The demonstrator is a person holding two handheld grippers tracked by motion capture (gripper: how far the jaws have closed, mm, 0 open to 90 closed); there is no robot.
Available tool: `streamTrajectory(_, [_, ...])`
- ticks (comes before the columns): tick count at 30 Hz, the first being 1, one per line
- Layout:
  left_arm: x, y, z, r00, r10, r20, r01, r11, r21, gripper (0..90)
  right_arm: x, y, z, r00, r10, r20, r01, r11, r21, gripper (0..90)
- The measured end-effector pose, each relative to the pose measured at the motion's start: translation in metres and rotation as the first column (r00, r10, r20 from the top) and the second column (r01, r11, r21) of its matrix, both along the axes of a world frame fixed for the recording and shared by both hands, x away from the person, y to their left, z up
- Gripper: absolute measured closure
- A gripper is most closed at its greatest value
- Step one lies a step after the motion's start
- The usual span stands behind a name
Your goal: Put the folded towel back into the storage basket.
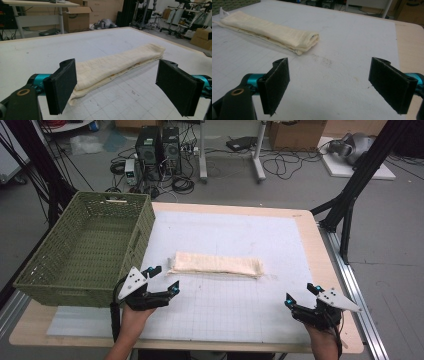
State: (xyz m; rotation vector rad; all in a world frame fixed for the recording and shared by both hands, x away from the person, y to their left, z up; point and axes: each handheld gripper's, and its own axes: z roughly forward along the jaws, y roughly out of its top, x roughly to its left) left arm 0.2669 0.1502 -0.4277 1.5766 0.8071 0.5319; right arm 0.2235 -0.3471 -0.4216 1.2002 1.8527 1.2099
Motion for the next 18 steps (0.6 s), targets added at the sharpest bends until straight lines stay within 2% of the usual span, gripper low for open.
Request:
streamTrajectory(13, [0.0041, 0.0059, -0.0043, 0.9997, 0.018, -0.019, -0.018, 0.9998, 0.006, 17.2, 0.0036, 0.0013, -0.0009, 0.9995, 0.026, -0.017, -0.026, 0.9997, -0.002, 15.7])
streamTrajectory(18, [0.0008, 0.0067, -0.0020, 0.9996, 0.022, -0.016, -0.022, 0.9996, -0.014, 17.2, -0.0001, 0.0049, 0.0002, 0.9992, 0.035, -0.021, -0.035, 0.9993, -0.014, 15.7])
